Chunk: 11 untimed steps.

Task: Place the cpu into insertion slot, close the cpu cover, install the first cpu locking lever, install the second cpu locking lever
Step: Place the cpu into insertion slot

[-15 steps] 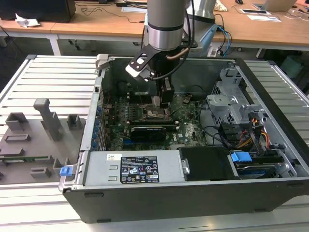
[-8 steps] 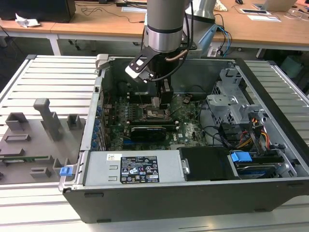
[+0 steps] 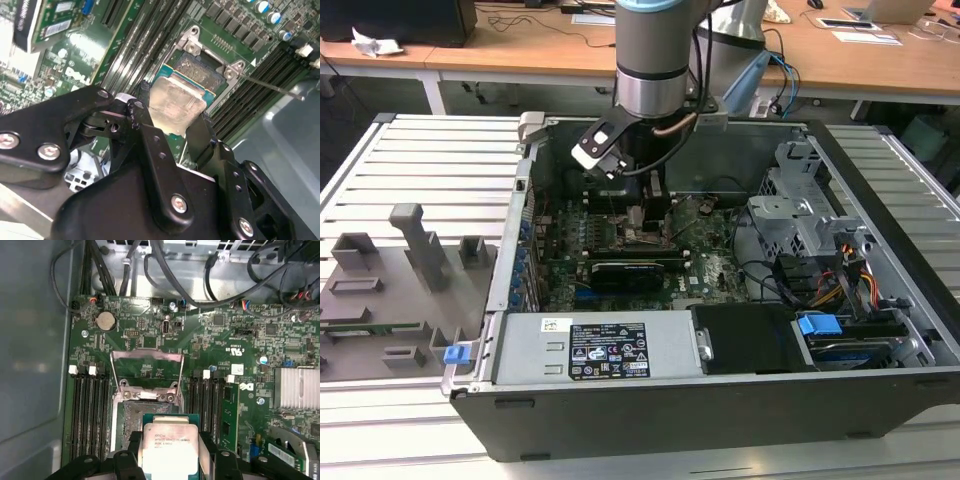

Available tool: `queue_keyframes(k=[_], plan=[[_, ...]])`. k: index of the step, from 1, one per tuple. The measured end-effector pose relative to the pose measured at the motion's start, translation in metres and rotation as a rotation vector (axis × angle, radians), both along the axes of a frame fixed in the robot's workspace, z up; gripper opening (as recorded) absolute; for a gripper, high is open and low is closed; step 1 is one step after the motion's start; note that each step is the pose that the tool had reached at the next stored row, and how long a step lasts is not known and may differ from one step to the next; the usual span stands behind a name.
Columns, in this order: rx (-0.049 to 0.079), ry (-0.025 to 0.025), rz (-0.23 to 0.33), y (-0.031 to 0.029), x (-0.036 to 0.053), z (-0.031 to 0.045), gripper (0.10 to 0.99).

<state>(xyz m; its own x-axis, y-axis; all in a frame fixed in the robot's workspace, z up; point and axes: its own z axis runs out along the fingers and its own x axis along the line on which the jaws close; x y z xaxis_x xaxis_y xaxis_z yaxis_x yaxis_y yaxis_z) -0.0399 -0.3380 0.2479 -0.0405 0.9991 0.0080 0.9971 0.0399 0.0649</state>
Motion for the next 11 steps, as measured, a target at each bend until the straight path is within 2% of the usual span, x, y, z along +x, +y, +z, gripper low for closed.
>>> queue_keyframes(k=[4, 7, 11], plan=[[0.0, 0.0001, 0.001, 0.0074, -0.0006, -0.0083, 0.533], [0.0, 0.0, 0.001, 0.0126, -0.0007, -0.0192, 0.533], [0.0, 0.0, -0.022, 0.0163, -0.0009, -0.0263, 0.533]])
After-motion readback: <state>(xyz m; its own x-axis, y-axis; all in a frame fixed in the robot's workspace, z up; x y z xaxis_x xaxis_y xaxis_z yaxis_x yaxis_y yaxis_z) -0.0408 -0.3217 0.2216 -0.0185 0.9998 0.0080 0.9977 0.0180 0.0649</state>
